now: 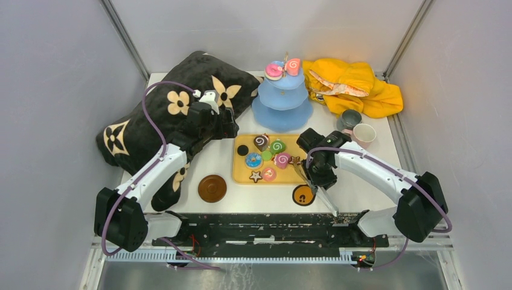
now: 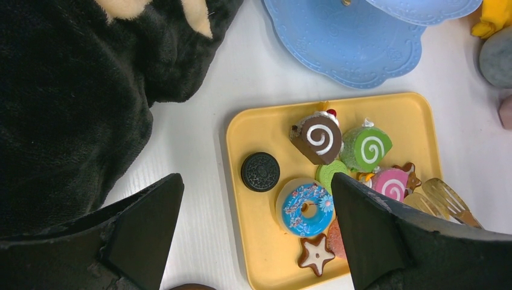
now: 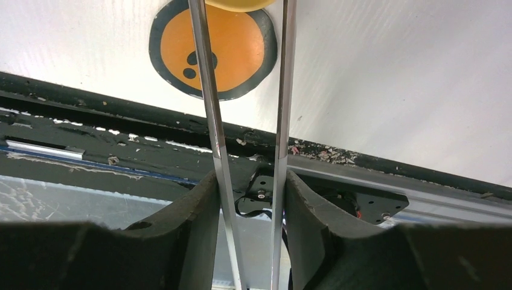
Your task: Serve the afternoon tea
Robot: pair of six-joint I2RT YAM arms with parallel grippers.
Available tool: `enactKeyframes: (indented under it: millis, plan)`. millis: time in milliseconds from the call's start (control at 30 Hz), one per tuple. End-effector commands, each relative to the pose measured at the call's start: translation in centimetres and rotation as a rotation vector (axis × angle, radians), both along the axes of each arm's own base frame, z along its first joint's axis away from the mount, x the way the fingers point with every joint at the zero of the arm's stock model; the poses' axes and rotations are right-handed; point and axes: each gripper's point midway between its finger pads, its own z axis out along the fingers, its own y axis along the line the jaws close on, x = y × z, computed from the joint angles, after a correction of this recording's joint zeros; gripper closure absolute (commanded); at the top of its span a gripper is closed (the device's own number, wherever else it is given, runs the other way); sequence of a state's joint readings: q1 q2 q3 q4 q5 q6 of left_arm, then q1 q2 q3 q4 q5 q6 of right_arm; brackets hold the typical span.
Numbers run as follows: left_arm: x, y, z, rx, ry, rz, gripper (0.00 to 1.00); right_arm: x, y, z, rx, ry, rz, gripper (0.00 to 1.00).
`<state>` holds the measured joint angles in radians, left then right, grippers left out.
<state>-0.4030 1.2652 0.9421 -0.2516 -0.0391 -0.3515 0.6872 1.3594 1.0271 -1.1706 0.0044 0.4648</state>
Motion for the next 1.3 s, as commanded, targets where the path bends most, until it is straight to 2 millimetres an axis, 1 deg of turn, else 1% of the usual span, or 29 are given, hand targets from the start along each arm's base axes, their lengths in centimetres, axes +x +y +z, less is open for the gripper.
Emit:
enactKeyframes:
  millis: [0,367,433,533,700,833,933,1033,1133,1267]
  plan:
    - [0.6,-0.4,1.3,-0.056,-0.038,0.019,0.01,0.9,-0.1,-0.3,-0.028,-0.027,0.026,0.54]
    - [0.7,0.0,1.3,-0.043,-0.040,0.032,0.01,2.4,0.7,-0.9,-0.035,-0.029,0.076,0.54]
    - [0.6,0.0,1.4,-0.041,-0.042,0.033,0.01,2.3,0.7,-0.9,-0.037,-0.024,0.082,0.57]
    - [0.7,0.0,1.4,-0.039,-0.043,0.034,0.01,2.1,0.5,-0.5,-0.039,-0.024,0.086,0.66]
    - [0.8,0.0,1.3,-0.042,-0.041,0.033,0.01,2.1,0.0,1.3,-0.033,-0.071,0.069,0.77]
    - [0.8,-0.1,1.3,-0.045,-0.042,0.030,0.01,2.6,-0.4,3.5,-0.027,-0.141,0.059,0.80]
    - [0.7,-0.1,1.3,-0.046,-0.042,0.029,0.01,3.1,-0.4,5.0,-0.010,-0.181,0.059,0.83]
    - [0.7,-0.1,1.3,-0.048,-0.042,0.028,0.01,3.4,-0.4,6.2,-0.002,-0.205,0.067,0.84]
    - [0.6,-0.1,1.4,-0.047,-0.046,0.029,0.01,3.7,-0.3,6.8,0.005,-0.219,0.073,0.85]
    - [0.6,-0.1,1.5,-0.047,-0.047,0.029,0.01,3.7,0.1,6.8,0.020,-0.213,0.077,0.88]
